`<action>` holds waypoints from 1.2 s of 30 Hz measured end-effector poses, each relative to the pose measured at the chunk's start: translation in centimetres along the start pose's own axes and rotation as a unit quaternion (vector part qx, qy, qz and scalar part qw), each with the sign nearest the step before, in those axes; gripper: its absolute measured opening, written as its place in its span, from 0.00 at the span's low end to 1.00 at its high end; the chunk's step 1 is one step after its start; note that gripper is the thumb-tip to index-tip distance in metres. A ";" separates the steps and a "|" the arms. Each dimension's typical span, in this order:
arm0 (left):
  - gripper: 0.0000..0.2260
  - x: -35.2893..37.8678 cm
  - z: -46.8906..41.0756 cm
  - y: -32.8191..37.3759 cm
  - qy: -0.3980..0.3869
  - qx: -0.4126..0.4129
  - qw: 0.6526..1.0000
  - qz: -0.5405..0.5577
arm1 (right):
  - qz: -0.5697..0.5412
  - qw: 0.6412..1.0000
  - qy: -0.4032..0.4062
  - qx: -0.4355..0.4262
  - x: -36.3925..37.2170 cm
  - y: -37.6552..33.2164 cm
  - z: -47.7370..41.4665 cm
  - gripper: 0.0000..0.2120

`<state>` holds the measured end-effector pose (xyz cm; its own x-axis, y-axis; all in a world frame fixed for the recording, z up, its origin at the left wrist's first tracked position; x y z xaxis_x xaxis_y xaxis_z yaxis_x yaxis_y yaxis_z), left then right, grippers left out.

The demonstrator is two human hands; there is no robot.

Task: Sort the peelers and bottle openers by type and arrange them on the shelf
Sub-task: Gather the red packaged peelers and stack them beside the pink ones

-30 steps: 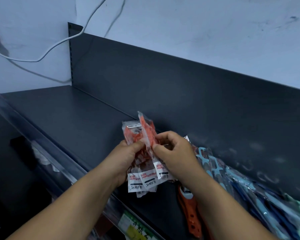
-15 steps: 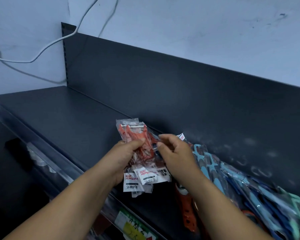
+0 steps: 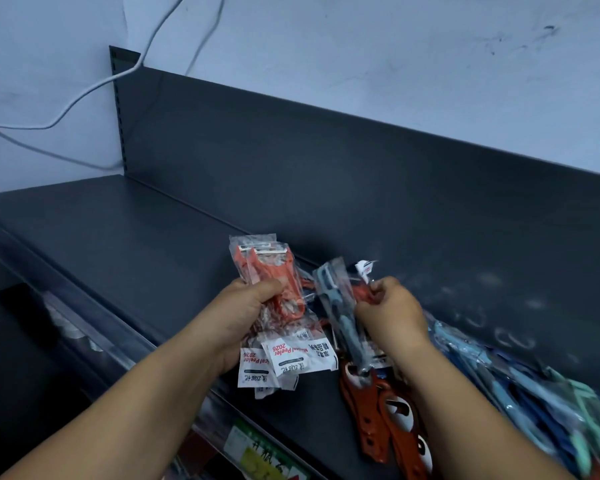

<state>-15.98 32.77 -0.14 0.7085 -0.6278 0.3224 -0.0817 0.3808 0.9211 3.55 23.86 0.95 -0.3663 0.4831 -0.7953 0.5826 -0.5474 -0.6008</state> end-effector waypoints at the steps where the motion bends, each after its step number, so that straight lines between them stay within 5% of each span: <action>1: 0.09 0.1 0.0 0.1 -0.003 0.004 1.000 0.000 | -0.042 0.999 0.013 0.001 -0.6 -0.1 0.1 0.06; 6: 0.10 1.3 0.1 0.7 -0.022 0.014 1.000 -0.014 | -0.214 0.975 0.046 -0.049 -3.2 -2.2 1.9 0.04; 11: 0.12 3.2 0.1 1.0 -0.057 0.010 0.998 -0.040 | -0.305 0.946 -0.004 -0.112 -4.8 -4.5 4.7 0.06; 17: 0.17 6.4 0.3 1.0 -0.103 0.024 0.994 -0.032 | -0.289 0.948 -0.029 -0.131 -4.4 -3.8 6.5 0.05; 22: 0.33 8.8 0.4 0.6 -0.127 0.022 0.991 -0.044 | -0.220 0.966 0.000 -0.137 -4.5 -2.0 7.7 0.05; 27: 0.15 11.9 1.4 -0.3 -0.177 0.018 0.983 -0.050 | -0.234 0.962 -0.017 -0.137 -7.7 -0.1 10.1 0.11; 30: 0.13 15.0 2.6 -1.1 -0.221 0.012 0.972 -0.075 | -0.338 0.939 0.035 -0.055 -10.4 2.9 11.1 0.12; 33: 0.13 18.7 4.1 -2.4 -0.275 0.010 0.956 -0.102 | -0.486 0.873 -0.030 0.031 -11.7 5.6 12.0 0.27; 36: 0.12 23.3 6.3 -4.5 -0.320 0.026 0.936 -0.144 | -0.567 0.818 -0.086 0.049 -13.3 8.0 14.3 0.16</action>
<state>-3.53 12.19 4.63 0.1436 -0.9837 0.1084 0.0031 0.1100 0.9939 2.66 3.29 5.57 -0.7326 0.6189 0.2831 -0.2605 0.1293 -0.9568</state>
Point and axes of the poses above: each hand's wrist, its own z-axis away from the middle knuckle, its own x-axis out of the palm, y = z × x, the point moved 4 cm from there along -z, towards the middle knuckle, and after that the axes turned 6 degrees about -y, right-handed, at the moved point
